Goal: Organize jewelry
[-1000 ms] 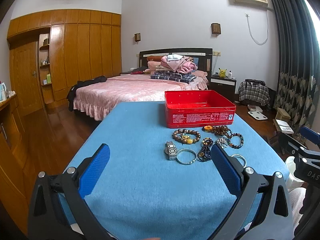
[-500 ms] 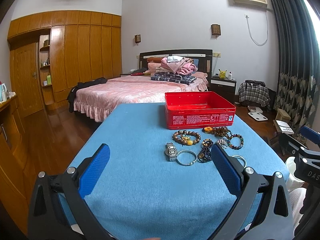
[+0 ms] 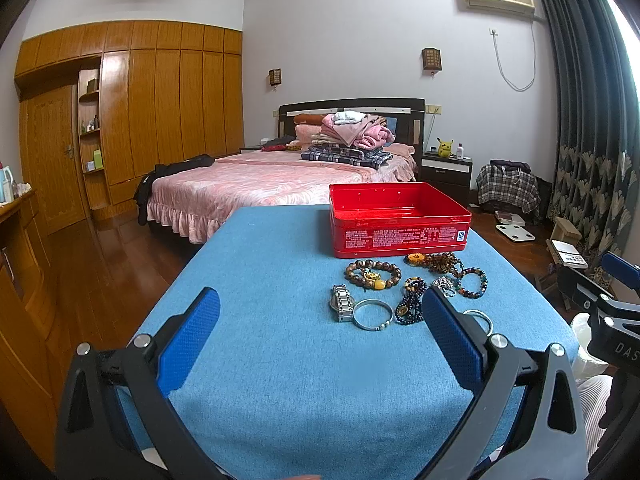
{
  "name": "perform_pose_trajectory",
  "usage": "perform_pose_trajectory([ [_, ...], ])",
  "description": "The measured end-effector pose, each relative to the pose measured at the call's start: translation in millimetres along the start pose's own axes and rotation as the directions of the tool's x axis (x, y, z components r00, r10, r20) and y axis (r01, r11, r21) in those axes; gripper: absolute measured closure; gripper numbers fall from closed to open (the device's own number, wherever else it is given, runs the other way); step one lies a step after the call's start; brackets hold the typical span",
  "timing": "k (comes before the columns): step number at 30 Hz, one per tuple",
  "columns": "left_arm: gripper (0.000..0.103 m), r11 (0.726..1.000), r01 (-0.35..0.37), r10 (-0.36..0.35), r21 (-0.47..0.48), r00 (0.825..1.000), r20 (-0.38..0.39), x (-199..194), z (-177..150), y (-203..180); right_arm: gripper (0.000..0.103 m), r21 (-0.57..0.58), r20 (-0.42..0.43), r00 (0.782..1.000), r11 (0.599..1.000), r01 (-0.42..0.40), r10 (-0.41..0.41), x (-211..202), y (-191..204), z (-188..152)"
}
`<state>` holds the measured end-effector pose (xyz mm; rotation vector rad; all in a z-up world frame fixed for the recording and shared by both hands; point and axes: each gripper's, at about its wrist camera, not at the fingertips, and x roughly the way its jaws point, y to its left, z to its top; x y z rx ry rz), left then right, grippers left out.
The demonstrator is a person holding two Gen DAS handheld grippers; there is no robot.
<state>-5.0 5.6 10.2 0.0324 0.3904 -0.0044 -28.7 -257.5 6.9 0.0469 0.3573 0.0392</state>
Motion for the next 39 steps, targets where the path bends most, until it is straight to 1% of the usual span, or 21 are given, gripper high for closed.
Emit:
perform_pose_trajectory([
  [39,0.005,1.000,-0.001,0.001,0.003,1.000,-0.002,-1.3,-1.1,-0.8,0.006,0.000,-0.001,1.000,1.000,-0.001,0.001,0.6,1.0,-2.0],
])
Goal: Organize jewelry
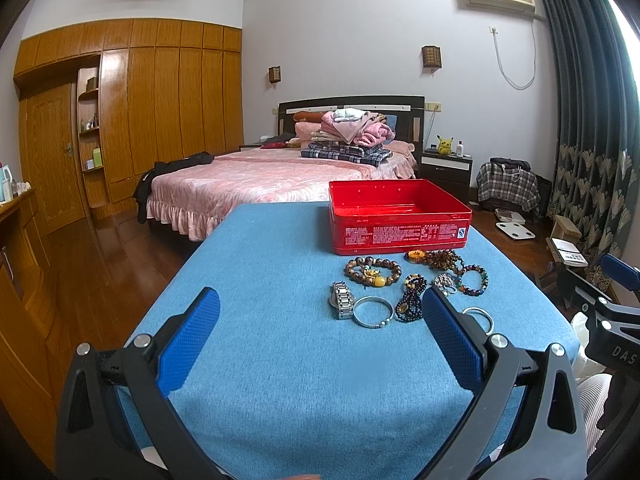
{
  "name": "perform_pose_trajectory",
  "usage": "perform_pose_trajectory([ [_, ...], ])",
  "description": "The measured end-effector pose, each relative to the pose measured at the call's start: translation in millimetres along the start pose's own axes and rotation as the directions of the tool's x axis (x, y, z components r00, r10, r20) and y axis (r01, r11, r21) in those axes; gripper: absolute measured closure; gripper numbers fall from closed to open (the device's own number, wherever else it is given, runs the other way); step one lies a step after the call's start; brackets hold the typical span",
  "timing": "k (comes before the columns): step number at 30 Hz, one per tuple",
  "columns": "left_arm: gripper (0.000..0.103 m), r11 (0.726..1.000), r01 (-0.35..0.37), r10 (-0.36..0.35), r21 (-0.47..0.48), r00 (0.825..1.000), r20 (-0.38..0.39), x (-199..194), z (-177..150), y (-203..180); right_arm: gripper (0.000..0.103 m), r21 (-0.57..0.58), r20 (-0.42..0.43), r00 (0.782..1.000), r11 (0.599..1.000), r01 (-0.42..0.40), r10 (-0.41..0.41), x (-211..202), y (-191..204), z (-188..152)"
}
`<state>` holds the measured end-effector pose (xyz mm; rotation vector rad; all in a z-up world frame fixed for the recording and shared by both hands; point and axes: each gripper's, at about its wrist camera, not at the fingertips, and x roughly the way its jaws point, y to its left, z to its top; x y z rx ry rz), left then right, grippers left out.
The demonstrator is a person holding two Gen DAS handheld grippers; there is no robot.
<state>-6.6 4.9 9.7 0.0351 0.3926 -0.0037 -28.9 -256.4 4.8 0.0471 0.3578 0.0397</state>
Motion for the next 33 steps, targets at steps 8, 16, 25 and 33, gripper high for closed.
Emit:
perform_pose_trajectory([
  [8,0.005,1.000,-0.011,0.011,0.010,1.000,-0.022,16.1,-15.2,-3.7,0.006,-0.007,-0.011,1.000,1.000,-0.002,0.002,5.2,0.6,-6.7],
  [16,0.005,0.999,0.046,-0.046,0.017,0.998,-0.045,41.7,-31.8,-11.7,0.006,-0.033,-0.054,0.998,0.999,-0.015,0.013,41.5,3.2,-35.2],
  [25,0.005,0.998,0.066,-0.064,0.013,0.993,-0.096,77.2,-43.0,-23.3,0.009,-0.050,-0.154,0.988,0.999,-0.010,0.003,85.8,-2.0,-57.4],
  [33,0.005,0.998,0.058,-0.060,-0.024,0.992,-0.112,94.8,-53.8,-17.3,0.016,-0.082,-0.154,0.988,0.996,-0.036,0.023,102.9,3.1,-66.4],
])
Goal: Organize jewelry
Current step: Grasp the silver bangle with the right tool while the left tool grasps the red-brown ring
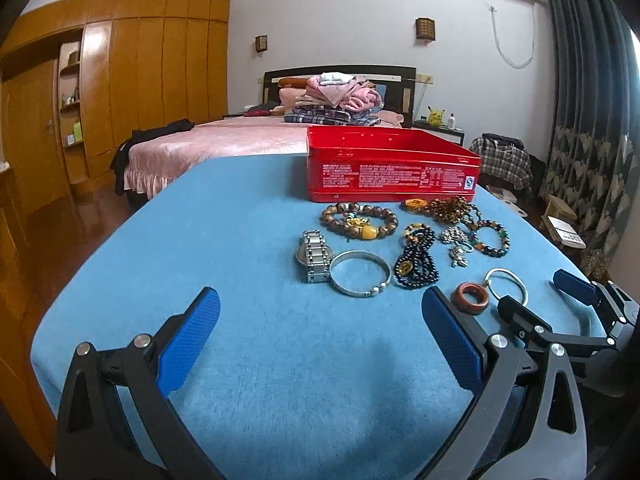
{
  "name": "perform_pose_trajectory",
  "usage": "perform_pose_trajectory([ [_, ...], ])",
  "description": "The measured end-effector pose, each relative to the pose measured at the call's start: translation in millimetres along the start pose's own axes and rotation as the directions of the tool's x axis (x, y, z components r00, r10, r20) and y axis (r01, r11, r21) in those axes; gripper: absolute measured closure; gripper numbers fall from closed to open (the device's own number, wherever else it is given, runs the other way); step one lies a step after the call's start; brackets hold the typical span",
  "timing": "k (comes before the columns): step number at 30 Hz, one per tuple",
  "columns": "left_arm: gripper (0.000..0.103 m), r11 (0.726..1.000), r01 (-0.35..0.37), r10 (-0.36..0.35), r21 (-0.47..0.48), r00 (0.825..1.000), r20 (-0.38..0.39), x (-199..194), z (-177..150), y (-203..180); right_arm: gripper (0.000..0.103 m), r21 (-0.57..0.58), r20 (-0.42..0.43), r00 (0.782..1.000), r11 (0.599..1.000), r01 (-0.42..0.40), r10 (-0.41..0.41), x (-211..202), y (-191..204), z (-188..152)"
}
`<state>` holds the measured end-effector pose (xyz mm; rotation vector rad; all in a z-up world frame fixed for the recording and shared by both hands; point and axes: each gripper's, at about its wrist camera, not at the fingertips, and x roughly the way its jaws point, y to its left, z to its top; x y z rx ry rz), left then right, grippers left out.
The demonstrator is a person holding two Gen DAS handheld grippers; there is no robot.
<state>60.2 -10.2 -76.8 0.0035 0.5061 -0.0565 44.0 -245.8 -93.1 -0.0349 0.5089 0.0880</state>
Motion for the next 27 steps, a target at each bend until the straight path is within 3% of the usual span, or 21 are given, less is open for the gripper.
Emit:
perform_pose_trajectory([
  [6,0.005,1.000,-0.004,0.004,-0.009,1.000,0.005,8.8,-1.8,1.6,0.024,-0.020,0.012,0.999,0.999,-0.046,0.047,8.4,4.9,2.4],
  [12,0.005,1.000,0.011,-0.011,-0.021,1.000,0.003,10.8,-2.1,0.1,0.053,-0.054,-0.006,0.990,0.989,-0.139,0.139,14.0,10.1,7.3],
  [15,0.005,0.998,0.044,-0.044,-0.054,0.999,-0.008,12.1,-1.3,-2.1,0.054,-0.043,-0.013,0.989,0.988,-0.147,0.146,13.0,6.7,7.7],
  [22,0.007,0.995,0.094,-0.095,-0.025,0.995,-0.024,15.2,-3.4,-32.7,0.055,0.032,-0.010,1.000,0.999,-0.010,0.011,4.4,-31.2,5.8],
  [27,0.030,0.993,0.119,-0.119,0.021,0.992,-0.040,21.3,-6.9,-60.8,0.055,0.060,-0.004,1.000,0.998,-0.007,0.007,0.6,-44.9,5.4],
])
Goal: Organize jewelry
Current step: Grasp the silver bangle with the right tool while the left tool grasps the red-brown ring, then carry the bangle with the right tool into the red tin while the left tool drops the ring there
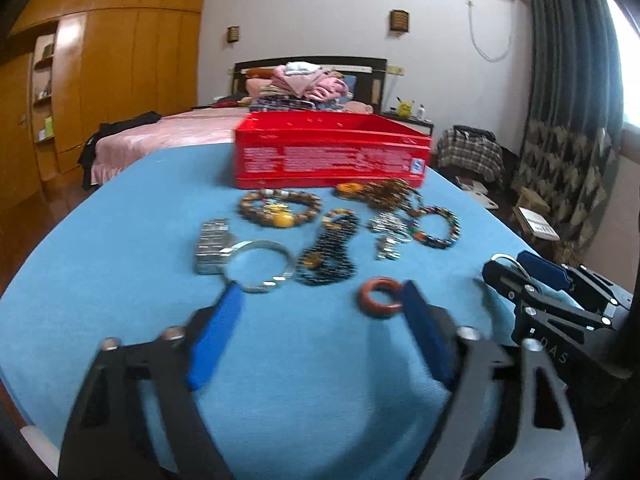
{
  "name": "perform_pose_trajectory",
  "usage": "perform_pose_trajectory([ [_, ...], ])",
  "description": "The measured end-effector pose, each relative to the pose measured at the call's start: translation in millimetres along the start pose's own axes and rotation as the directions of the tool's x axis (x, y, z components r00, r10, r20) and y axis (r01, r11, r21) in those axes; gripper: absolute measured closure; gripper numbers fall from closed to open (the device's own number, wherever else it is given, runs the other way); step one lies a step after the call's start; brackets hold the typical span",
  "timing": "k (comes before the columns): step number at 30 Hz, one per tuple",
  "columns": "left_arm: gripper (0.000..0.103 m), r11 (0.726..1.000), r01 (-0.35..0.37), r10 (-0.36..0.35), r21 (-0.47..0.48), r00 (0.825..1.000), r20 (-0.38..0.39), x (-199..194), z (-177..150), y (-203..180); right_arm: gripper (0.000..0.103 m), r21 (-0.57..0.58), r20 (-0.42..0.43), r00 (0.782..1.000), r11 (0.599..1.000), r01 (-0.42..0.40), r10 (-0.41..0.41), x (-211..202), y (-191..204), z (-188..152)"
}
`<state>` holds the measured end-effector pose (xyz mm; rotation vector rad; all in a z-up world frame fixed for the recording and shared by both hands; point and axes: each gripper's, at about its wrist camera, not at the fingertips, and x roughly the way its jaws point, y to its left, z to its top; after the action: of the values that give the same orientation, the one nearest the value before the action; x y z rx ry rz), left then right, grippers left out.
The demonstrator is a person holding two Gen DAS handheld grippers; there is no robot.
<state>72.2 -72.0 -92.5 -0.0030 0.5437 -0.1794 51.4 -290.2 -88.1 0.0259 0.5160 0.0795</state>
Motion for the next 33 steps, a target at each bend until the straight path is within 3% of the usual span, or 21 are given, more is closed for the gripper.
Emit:
perform_pose_trajectory([
  [9,0.049,0.999,0.022,-0.022,0.030,1.000,-0.005,18.7,-4.9,-31.1,0.055,0.021,-0.005,1.000,1.000,-0.003,0.003,0.6,-11.0,-0.3],
  [14,0.075,0.999,0.032,-0.032,0.026,0.999,0.001,22.8,-4.7,-35.1,0.055,0.019,-0.005,1.000,1.000,0.001,0.000,0.6,-12.2,-1.3],
  [23,0.075,0.999,0.033,-0.033,0.000,0.999,0.041,10.1,7.9,-27.3,0.055,0.024,0.011,1.000,1.000,-0.012,0.012,-5.5,-9.5,14.8],
  [29,0.075,1.000,0.001,0.000,-0.002,0.997,0.081,5.3,54.1,-16.4,0.055,-0.016,0.071,0.997,1.000,-0.010,0.011,-16.4,-1.6,60.6],
  [33,0.075,0.998,-0.003,0.008,-0.056,0.997,0.081,17.9,98.0,-1.5,0.055,0.027,0.088,0.995,0.999,-0.041,0.039,-1.2,-2.4,107.3],
])
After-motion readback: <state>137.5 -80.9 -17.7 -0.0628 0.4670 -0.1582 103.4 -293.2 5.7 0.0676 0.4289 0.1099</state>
